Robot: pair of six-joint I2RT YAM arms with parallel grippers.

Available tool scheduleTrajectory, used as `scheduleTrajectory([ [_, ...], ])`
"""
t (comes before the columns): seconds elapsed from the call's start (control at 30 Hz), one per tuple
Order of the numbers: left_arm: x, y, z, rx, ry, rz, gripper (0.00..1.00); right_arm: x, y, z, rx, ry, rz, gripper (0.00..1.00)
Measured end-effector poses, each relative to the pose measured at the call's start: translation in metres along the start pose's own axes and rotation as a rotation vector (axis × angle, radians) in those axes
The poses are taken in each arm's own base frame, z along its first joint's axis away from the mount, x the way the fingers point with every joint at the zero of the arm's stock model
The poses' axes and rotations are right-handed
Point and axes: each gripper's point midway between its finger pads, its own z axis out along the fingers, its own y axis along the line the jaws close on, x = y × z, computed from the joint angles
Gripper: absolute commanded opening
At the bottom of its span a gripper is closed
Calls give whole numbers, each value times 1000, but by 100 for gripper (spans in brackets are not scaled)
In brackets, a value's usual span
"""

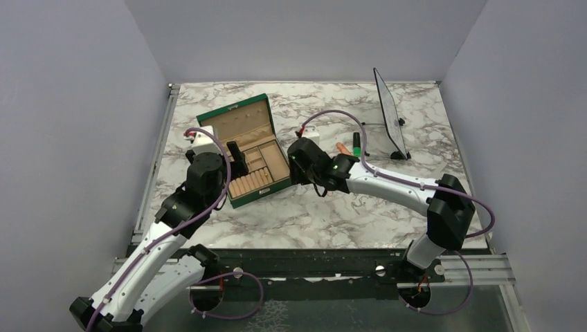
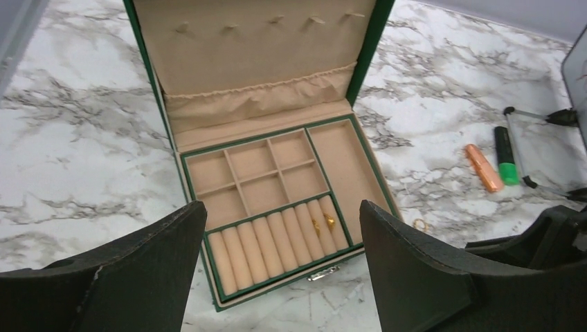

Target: Organize the mixed jewelry

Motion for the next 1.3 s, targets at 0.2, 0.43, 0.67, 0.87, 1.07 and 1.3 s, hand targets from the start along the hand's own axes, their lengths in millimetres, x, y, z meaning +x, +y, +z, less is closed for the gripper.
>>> scheduleTrajectory([
  [0.2, 20, -12, -3, 75, 45, -99, 83, 10, -48, -7, 135, 120, 50, 56],
  [0.43, 44, -19, -3, 138, 85, -162, 83, 2, -80, 12, 213, 150, 95, 56],
  [0.67, 69, -21, 0, 197, 98, -133, 83, 30, -82, 60, 265, 234, 45, 46],
  [0.87, 48, -32, 0, 236, 57, -91, 83, 11, -66, 81, 255, 211, 70, 32],
  [1.07, 44, -32, -1, 242, 45, -71, 83, 11, -63, 86, 278, 229, 111, 30],
  [1.3, 45, -32, 0, 240, 47, -69, 83, 29, -71, 85, 320, 282, 119, 30],
])
